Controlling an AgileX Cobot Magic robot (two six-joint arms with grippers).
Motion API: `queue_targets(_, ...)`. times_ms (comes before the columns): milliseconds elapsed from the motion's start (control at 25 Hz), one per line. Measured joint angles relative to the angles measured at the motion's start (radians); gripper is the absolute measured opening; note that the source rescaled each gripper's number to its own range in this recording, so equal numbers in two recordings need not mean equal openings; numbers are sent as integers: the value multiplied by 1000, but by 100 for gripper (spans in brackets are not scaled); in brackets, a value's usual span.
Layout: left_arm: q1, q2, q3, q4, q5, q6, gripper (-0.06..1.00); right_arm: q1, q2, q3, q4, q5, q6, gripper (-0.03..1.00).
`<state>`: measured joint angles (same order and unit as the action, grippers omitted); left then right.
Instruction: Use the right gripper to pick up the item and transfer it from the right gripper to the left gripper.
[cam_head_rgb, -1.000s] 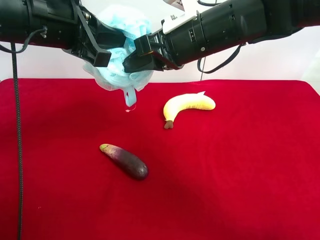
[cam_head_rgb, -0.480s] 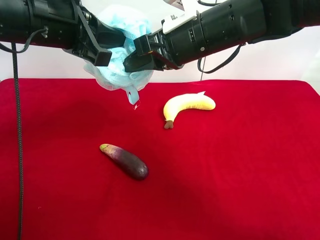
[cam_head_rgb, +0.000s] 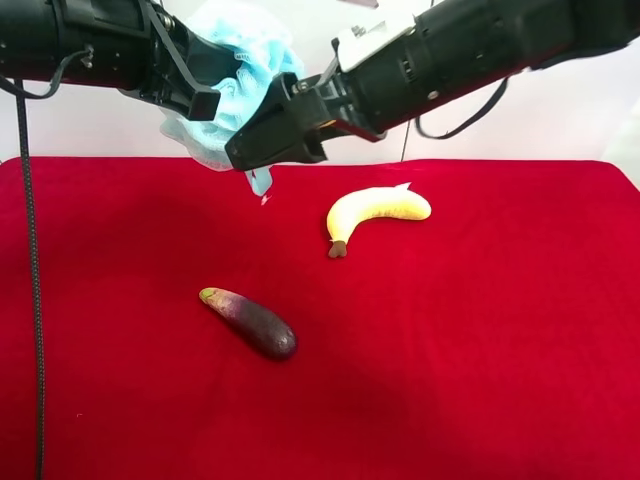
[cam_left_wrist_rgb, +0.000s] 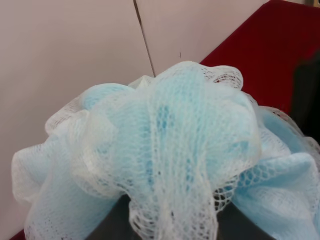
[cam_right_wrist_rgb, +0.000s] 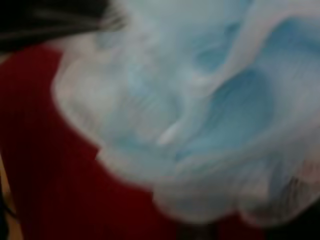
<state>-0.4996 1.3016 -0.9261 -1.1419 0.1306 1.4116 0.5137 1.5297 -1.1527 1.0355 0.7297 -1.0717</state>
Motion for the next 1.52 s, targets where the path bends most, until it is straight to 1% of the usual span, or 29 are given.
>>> queue_targets(120, 0, 0, 0, -1, -5, 0, 2, 0, -64, 0, -62, 7, 70, 100)
queue_targets(200, 0, 0, 0, -1, -6, 0, 2, 0, -112, 0, -115, 20, 146, 100)
queue_targets(320, 0, 0, 0, -1, -7, 0, 2, 0, -199, 0, -247, 47, 284, 100)
queue_targets(360, 0, 0, 0, -1, -7, 0, 2, 0, -223, 0, -309, 63, 340, 100)
queue_targets(480, 0, 0, 0, -1, -7, 0, 2, 0, -302, 0, -491, 140, 490, 100)
queue_targets(560, 0, 0, 0, -1, -7, 0, 2, 0, -353, 0, -604, 222, 566, 100)
queue_targets(640, 0, 0, 0, -1, -7, 0, 2, 0, -396, 3, -684, 311, 634, 100)
queue_targets(720, 0, 0, 0, -1, -7, 0, 2, 0, -444, 24, -740, 391, 681, 100)
queue_targets(800, 0, 0, 0, -1, -7, 0, 2, 0, -495, 69, -768, 450, 714, 100)
queue_targets(880, 0, 0, 0, -1, -7, 0, 2, 0, -560, 126, -786, 471, 740, 100)
queue_targets(1160, 0, 0, 0, -1, -7, 0, 1, 3, -830, 349, -856, 481, 821, 100)
queue_targets(1360, 0, 0, 0, -1, -7, 0, 0, 3, -1047, 482, -900, 453, 890, 100)
queue_targets(1520, 0, 0, 0, -1, -7, 0, 0, 3, -1214, 574, -912, 449, 929, 100)
